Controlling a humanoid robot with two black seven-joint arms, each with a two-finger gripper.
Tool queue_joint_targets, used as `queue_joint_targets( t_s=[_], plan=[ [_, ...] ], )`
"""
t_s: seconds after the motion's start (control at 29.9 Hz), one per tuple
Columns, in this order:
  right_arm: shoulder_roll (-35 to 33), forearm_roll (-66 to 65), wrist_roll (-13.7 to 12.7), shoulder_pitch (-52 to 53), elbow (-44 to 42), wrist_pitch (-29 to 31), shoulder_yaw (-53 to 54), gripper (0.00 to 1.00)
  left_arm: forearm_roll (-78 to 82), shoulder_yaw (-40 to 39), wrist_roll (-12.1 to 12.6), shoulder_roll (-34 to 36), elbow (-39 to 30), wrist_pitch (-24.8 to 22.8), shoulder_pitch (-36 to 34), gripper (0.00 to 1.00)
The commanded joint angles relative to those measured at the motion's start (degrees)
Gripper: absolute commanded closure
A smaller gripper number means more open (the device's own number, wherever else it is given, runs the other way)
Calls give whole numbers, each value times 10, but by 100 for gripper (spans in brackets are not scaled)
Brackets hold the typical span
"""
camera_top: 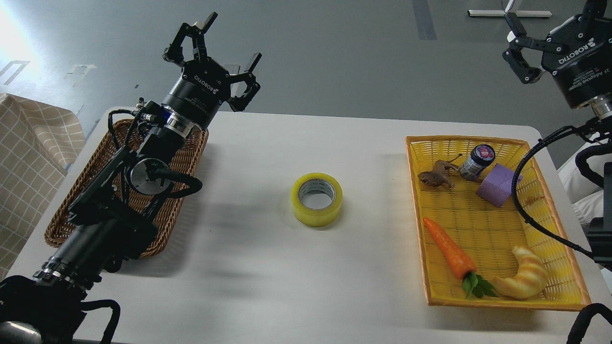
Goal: Place and transfer tape with both arms
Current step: 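Open the right gripper and withdraw it upward away from the tape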
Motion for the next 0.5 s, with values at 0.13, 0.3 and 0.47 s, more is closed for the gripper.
queue_joint_targets(
  t_s=[0.13, 0.3, 0.47],
  plan=[
    [44, 75, -8, 0, -28, 0, 37, 0, 1, -1, -4, 17, -1, 0, -2, 2],
    [46, 90, -10, -19, -30, 0, 30, 0, 0, -4, -5, 27, -1, 0, -3, 2],
    [62, 111, -10, -27, -29, 0, 28, 0, 0, -17, -5, 26, -2, 0, -4, 2]
  ],
)
